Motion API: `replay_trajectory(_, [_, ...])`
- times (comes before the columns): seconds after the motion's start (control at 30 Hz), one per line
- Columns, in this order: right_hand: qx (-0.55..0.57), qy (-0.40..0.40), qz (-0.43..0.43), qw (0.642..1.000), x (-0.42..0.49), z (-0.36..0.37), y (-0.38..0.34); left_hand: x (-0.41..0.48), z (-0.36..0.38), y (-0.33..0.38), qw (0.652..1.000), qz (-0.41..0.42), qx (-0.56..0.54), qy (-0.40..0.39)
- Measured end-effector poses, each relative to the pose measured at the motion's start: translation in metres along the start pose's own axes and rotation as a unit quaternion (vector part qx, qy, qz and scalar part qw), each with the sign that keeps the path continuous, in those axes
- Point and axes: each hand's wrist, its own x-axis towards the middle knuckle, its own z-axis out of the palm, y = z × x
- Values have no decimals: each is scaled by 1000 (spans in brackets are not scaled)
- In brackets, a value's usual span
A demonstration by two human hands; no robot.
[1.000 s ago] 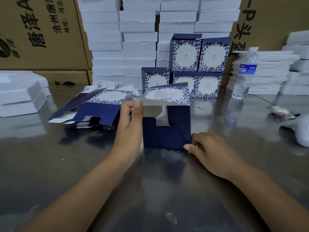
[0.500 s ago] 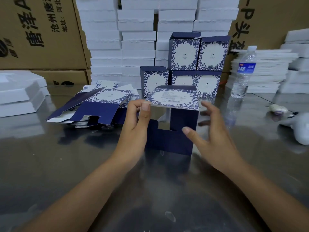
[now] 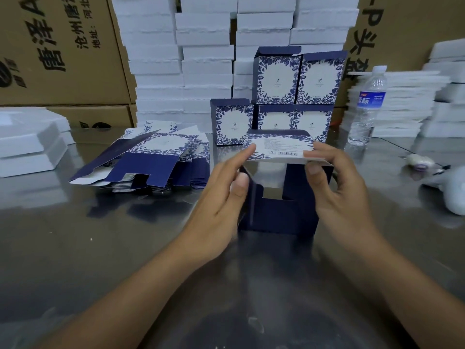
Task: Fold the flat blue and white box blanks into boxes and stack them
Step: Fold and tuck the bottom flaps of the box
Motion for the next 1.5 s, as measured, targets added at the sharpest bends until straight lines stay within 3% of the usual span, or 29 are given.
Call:
replay_trajectory(0.2, [22,5,-28,999,1,-1,-5,0,6,-3,995,-25,38,85])
replay_trajectory(0.47, [-20,20,-153,988,-3,0,-12,2,0,-5,977,-39,102,183])
replay_trajectory(0.67, [16,10,-144,989,-3,1,-14,-1,-7,1,968,7,197,158])
replay_trajectory(1.03, [37,-35,-98,994,-4,2,-16,1,-10,-3,972,-12,164,167])
replay_trajectory(1.27, [33,-21,-84,996,-1,1,-11,0,-13,-14,959,-84,271,16])
replay_trajectory(1.5, [43,-24,-74,996,0,1,-12,0,-13,-14,955,-41,294,10])
